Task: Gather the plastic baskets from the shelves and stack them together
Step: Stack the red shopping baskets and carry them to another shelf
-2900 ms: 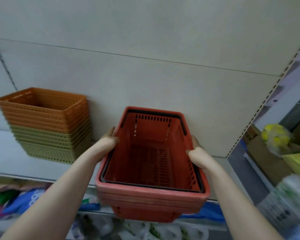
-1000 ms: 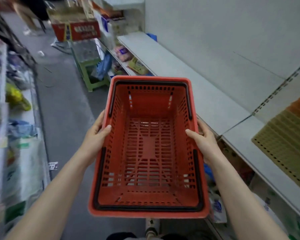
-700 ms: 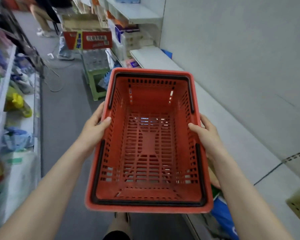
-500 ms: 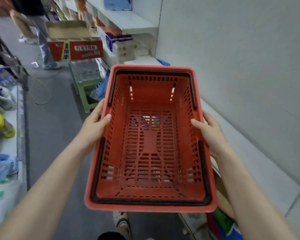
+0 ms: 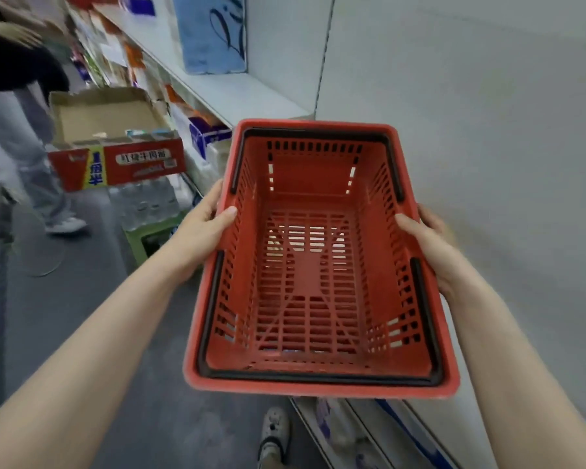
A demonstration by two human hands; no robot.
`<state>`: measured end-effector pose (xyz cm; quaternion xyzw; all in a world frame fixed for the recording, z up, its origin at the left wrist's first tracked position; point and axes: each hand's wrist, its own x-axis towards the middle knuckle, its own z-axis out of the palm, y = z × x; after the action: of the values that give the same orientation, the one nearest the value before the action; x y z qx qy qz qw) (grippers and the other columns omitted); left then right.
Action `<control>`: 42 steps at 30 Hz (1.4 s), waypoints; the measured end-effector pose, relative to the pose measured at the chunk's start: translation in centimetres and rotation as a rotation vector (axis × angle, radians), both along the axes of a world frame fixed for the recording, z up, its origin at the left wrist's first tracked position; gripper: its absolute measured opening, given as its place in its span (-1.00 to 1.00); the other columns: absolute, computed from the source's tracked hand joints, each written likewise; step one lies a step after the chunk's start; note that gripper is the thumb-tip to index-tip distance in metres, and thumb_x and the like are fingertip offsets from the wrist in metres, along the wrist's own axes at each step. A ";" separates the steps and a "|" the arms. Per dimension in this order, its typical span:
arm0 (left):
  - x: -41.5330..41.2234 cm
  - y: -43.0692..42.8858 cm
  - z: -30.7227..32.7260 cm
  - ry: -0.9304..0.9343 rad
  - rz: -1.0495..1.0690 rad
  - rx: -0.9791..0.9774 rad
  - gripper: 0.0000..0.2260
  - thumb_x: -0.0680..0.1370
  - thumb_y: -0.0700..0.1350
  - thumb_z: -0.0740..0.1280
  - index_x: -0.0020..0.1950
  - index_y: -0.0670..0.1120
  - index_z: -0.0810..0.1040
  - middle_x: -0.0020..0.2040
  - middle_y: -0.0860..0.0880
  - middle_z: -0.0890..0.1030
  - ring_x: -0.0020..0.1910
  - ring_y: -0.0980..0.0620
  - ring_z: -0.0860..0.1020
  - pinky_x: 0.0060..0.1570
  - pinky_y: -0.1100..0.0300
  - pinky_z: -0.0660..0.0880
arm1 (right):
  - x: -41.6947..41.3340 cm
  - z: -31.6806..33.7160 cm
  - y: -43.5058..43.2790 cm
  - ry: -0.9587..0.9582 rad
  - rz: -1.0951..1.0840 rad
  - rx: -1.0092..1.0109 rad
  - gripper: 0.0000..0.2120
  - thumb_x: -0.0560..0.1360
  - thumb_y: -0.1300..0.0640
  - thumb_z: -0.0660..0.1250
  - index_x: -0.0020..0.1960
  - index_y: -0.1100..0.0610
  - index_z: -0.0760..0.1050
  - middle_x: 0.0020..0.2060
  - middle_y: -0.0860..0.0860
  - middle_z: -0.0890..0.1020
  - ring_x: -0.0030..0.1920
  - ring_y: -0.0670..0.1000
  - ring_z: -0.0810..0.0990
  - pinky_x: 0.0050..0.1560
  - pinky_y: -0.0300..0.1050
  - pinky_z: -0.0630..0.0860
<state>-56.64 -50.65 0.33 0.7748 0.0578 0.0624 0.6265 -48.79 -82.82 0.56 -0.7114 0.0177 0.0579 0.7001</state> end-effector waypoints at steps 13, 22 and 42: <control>18.8 3.6 -0.1 0.075 -0.148 0.050 -0.54 0.63 -0.09 0.18 0.45 0.34 0.25 0.29 0.15 0.56 0.20 0.09 0.58 0.23 0.03 0.51 | 20.0 1.1 3.4 0.204 0.036 -0.150 -0.71 0.62 0.17 0.25 0.32 0.14 0.52 -0.15 0.08 0.73 -0.34 -0.04 0.72 -0.39 -0.18 0.62; 21.4 6.3 -2.6 0.035 -0.244 0.308 -0.41 0.48 0.43 0.10 0.47 0.46 -0.02 0.42 0.12 0.47 0.35 -0.03 0.49 0.35 -0.21 0.37 | 20.3 2.3 3.9 0.161 0.114 -0.604 -0.69 0.62 0.10 0.25 0.35 0.07 0.48 0.14 0.13 0.67 -0.09 0.05 0.70 -0.02 -0.09 0.64; 26.6 12.8 -2.7 -0.739 -0.539 0.994 -0.42 0.59 0.28 0.00 0.08 -0.06 0.68 0.02 -0.10 0.62 0.16 -0.13 0.45 0.29 0.07 0.25 | -2.8 -0.3 24.5 -0.200 -0.171 -1.405 -0.39 0.37 -0.40 0.14 0.27 -0.11 0.57 0.20 -0.13 0.64 0.40 0.06 0.42 0.41 0.18 0.24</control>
<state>-30.08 -37.82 -2.42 0.8860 -0.3911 0.1839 0.1681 -51.54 -58.32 0.24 -0.9923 0.0421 -0.0879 0.0768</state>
